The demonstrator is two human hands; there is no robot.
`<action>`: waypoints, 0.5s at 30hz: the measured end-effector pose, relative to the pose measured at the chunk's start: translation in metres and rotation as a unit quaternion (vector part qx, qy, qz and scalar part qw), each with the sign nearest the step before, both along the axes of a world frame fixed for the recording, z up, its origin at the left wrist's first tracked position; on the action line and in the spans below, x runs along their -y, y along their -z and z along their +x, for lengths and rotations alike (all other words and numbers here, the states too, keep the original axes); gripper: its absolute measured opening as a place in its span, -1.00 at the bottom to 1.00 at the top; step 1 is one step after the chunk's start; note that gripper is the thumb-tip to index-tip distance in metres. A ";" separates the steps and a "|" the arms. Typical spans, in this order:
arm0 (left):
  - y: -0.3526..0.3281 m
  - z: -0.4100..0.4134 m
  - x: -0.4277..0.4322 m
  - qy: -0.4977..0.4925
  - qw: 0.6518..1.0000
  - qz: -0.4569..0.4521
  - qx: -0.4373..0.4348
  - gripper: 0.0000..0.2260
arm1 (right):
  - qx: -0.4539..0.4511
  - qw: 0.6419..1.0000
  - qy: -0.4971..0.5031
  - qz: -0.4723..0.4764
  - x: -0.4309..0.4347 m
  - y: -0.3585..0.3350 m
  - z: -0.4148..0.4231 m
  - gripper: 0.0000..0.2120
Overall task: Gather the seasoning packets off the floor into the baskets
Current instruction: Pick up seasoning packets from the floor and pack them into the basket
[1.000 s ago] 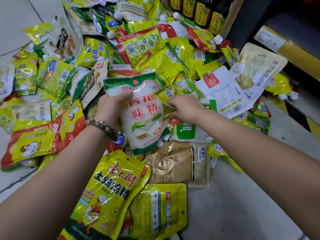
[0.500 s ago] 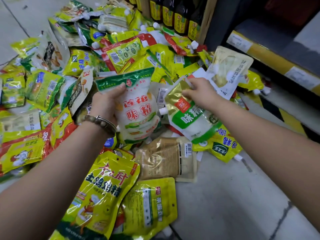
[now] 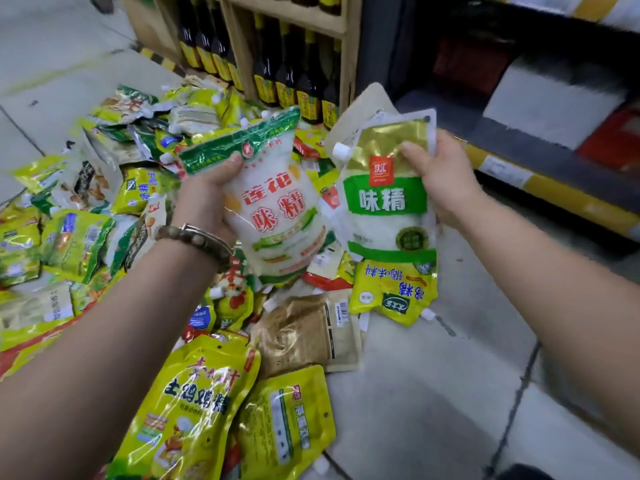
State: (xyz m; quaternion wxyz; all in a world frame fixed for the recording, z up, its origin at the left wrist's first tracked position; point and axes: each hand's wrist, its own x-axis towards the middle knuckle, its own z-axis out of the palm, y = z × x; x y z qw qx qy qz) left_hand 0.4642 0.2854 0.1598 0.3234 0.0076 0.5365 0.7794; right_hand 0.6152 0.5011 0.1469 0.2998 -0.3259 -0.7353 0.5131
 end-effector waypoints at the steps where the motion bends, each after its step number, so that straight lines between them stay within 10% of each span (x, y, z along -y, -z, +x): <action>1: -0.009 0.005 -0.005 0.012 1.000 0.010 -0.003 -0.95 | -0.005 1.000 0.011 0.005 -0.003 -0.012 0.006 -0.87; 15: -0.163 0.115 -0.090 0.236 0.965 0.110 -0.017 -0.74 | -0.119 0.989 0.085 -0.017 -0.045 -0.238 0.156 -0.86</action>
